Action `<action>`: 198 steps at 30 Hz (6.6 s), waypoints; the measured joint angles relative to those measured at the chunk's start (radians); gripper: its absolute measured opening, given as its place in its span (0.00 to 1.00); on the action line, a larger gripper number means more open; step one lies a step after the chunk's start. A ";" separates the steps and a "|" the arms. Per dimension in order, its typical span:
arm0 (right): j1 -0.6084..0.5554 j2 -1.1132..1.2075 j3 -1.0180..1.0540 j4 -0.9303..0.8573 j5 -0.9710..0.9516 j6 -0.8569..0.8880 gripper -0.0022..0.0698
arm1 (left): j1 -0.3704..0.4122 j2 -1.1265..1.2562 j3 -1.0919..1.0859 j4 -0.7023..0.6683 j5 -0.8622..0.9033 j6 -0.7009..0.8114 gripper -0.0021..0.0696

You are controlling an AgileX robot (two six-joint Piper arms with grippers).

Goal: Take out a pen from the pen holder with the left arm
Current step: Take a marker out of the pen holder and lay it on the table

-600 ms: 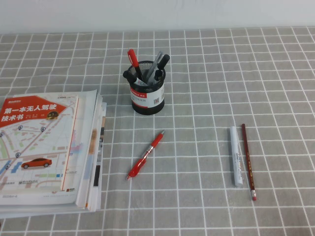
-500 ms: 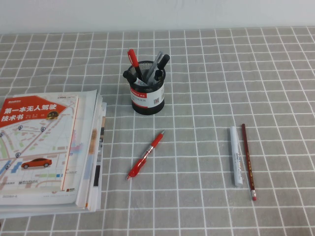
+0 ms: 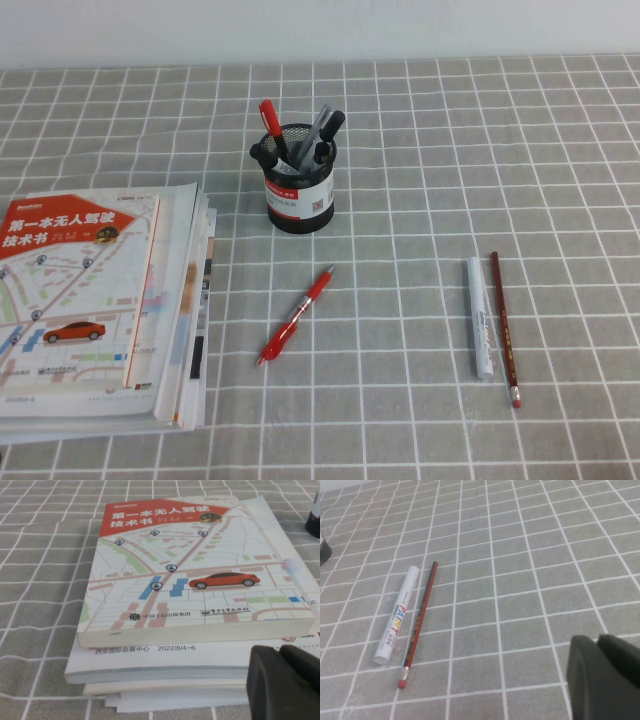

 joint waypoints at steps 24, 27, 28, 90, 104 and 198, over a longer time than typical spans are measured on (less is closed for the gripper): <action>0.000 0.000 0.000 0.000 0.000 0.000 0.01 | 0.000 0.000 0.000 0.016 0.000 0.000 0.03; 0.000 0.000 0.000 0.000 0.000 0.000 0.01 | 0.000 0.000 0.000 0.046 0.000 0.000 0.03; 0.000 0.000 0.000 0.000 0.000 0.000 0.01 | 0.000 0.000 0.000 0.060 0.000 0.000 0.03; 0.000 0.000 0.000 0.000 0.000 0.000 0.01 | -0.155 0.993 -0.712 -0.872 -0.003 0.687 0.54; 0.000 0.000 0.000 0.000 0.000 0.000 0.01 | -0.299 1.534 -1.083 -1.131 -0.058 0.782 0.60; 0.000 0.000 0.000 0.000 0.000 0.000 0.01 | -0.467 1.556 -1.289 -0.742 0.413 0.515 0.19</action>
